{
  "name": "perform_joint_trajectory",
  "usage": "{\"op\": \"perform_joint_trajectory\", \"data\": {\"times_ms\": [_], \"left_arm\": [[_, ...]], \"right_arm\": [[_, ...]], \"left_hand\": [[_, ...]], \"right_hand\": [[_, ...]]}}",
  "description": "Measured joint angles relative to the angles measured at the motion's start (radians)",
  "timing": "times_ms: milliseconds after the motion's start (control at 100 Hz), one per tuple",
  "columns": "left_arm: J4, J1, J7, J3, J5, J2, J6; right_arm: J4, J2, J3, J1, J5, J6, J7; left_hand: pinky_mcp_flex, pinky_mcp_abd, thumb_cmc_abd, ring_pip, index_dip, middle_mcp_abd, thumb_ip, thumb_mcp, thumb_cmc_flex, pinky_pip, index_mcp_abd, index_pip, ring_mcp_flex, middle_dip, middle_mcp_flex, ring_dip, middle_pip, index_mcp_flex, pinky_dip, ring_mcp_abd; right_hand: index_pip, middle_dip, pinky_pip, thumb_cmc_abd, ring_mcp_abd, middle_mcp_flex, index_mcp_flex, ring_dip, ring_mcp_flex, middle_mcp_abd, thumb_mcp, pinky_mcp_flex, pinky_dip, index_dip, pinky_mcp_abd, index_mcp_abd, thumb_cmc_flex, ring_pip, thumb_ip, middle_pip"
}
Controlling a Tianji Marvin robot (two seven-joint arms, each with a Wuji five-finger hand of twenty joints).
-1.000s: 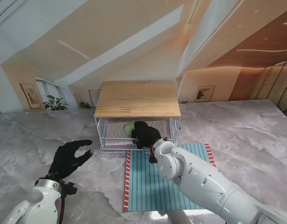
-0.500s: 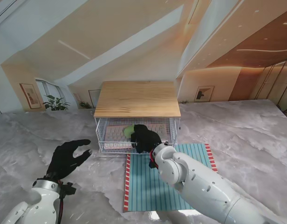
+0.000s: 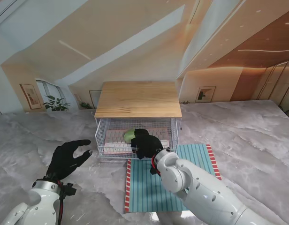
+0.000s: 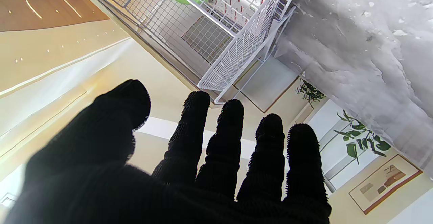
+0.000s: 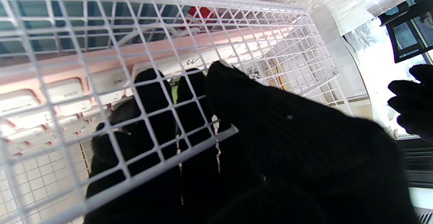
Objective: Unroll the mouse pad and set up the keyboard and mouse from the tabletop organizer
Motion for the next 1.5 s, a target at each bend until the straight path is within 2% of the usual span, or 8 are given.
{"op": "perform_joint_trajectory", "data": {"times_ms": [580,1350,1450,1500], "left_arm": [[-0.007,0.008,0.005,-0.008,0.001,-0.001,-0.003],[-0.018,0.015,0.005,-0.012,0.003,-0.001,-0.005],[-0.018,0.015,0.004,-0.011,0.003,-0.001,-0.005],[-0.018,0.015,0.004,-0.011,0.003,-0.001,-0.005]], "right_arm": [[-0.068,0.018,0.034,-0.068,-0.028,-0.007,-0.003],[-0.099,0.024,0.043,-0.104,-0.028,-0.010,-0.003],[-0.099,0.024,0.046,-0.108,-0.029,-0.017,-0.006],[-0.099,0.025,0.050,-0.110,-0.035,-0.025,-0.008]], "left_hand": [[0.001,0.000,0.000,0.002,0.000,0.000,0.000,0.000,0.000,0.000,0.000,0.002,0.000,0.000,0.000,0.000,0.000,0.000,0.000,0.000],[0.001,0.000,0.000,0.002,0.000,0.000,0.000,0.004,0.000,0.000,0.000,0.003,0.000,0.000,0.000,0.000,0.000,0.000,0.000,0.000],[0.001,0.000,0.000,0.002,0.000,0.000,0.000,0.004,0.000,0.000,0.000,0.003,0.000,0.000,0.000,0.000,0.000,0.000,0.000,0.000],[0.001,0.000,0.000,0.002,0.000,0.000,0.000,0.004,0.000,0.000,0.000,0.003,0.000,0.000,0.000,0.000,0.000,0.000,0.000,0.000]], "right_hand": [[0.000,0.005,0.001,0.000,0.002,0.011,0.000,0.000,0.002,0.006,0.002,0.001,0.000,0.000,0.003,0.002,0.000,0.006,0.000,-0.003],[-0.003,0.002,0.011,0.000,0.005,0.009,0.000,0.000,0.003,0.008,0.003,0.002,0.002,0.000,0.006,0.011,0.000,0.011,0.006,-0.012],[-0.003,-0.037,0.014,0.001,0.005,0.009,0.000,0.009,-0.007,0.008,-0.016,-0.037,0.011,-0.061,0.006,0.011,-0.001,0.011,0.029,-0.014],[-0.003,-0.047,0.017,0.015,0.005,0.008,0.000,0.022,-0.034,0.006,-0.016,-0.070,0.012,-0.094,0.000,0.011,-0.029,0.009,0.039,-0.015]]}}
